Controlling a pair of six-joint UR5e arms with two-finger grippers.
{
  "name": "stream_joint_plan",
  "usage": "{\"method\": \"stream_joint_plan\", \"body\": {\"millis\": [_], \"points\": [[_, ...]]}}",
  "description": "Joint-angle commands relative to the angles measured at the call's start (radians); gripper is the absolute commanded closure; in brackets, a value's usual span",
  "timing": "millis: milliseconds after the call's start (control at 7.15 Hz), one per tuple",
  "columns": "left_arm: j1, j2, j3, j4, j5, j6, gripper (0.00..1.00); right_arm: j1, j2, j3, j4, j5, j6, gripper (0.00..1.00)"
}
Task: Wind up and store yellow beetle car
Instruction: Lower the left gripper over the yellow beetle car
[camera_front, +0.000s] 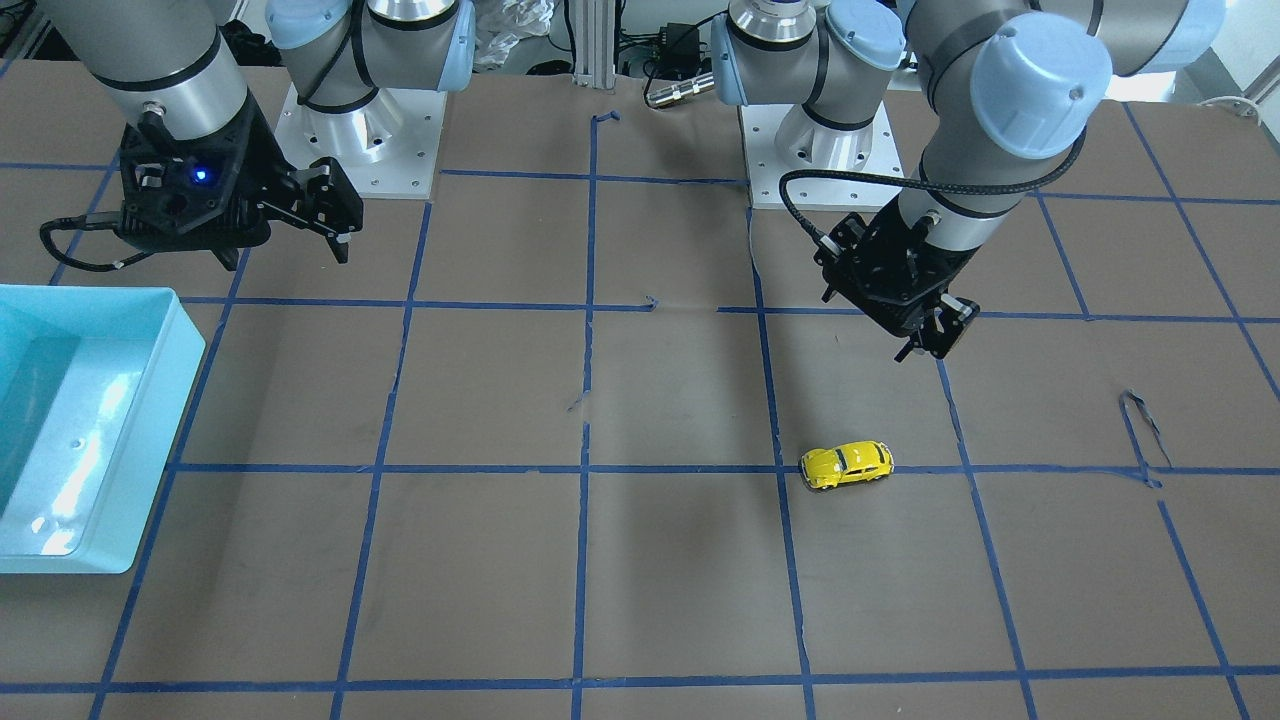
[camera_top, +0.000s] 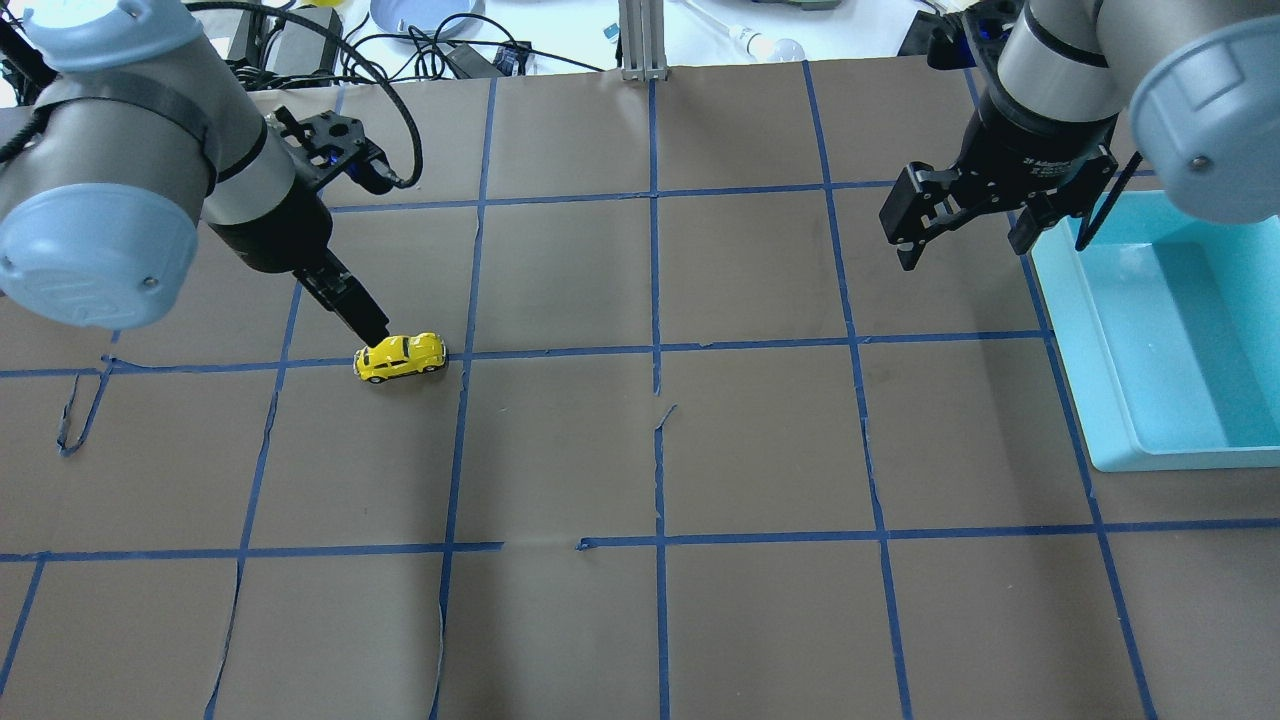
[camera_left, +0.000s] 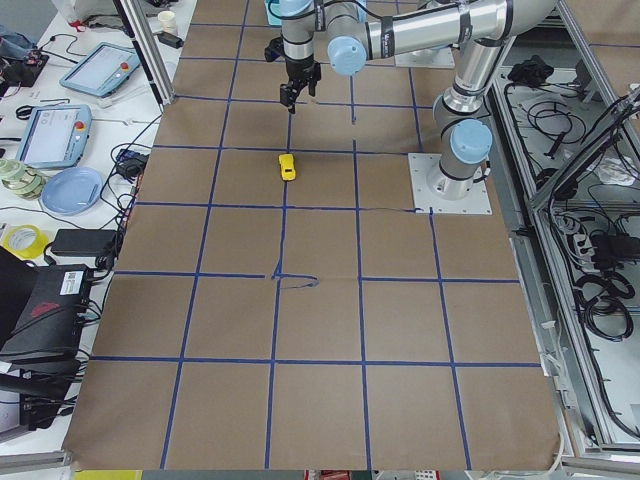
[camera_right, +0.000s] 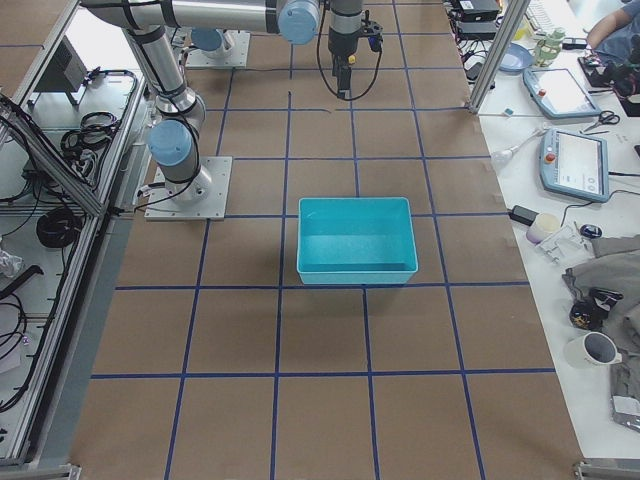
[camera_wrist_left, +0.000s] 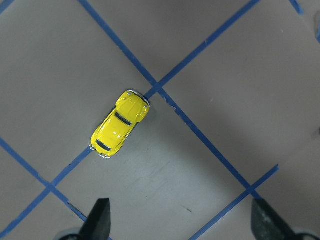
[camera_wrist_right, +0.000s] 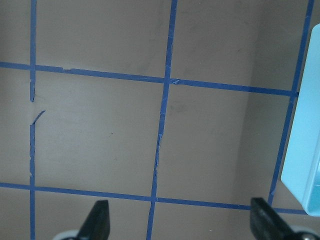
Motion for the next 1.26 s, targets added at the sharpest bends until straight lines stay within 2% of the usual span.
{"method": "stream_joint_plan", "body": {"millis": [0,420,699,839,1119], "points": [[0.001,-0.044,-0.024,0.080,0.003,0.326,0.05,0.001,-0.001,0.000,0.004,-0.002,0.000,0.00],[0.003,-0.168,-0.045,0.287,0.049,0.820,0.14,0.001,-0.001,0.000,-0.001,0.000,0.000,0.00],[0.012,-0.216,-0.065,0.323,0.049,0.846,0.17,0.001,-0.002,0.000,0.007,-0.002,-0.002,0.00],[0.015,-0.229,-0.070,0.326,0.049,0.741,0.17,0.001,-0.001,0.000,0.002,-0.002,0.000,0.00],[0.029,-0.262,-0.100,0.418,0.040,0.709,0.22,0.001,-0.001,0.000,-0.001,0.000,-0.002,0.00]]}}
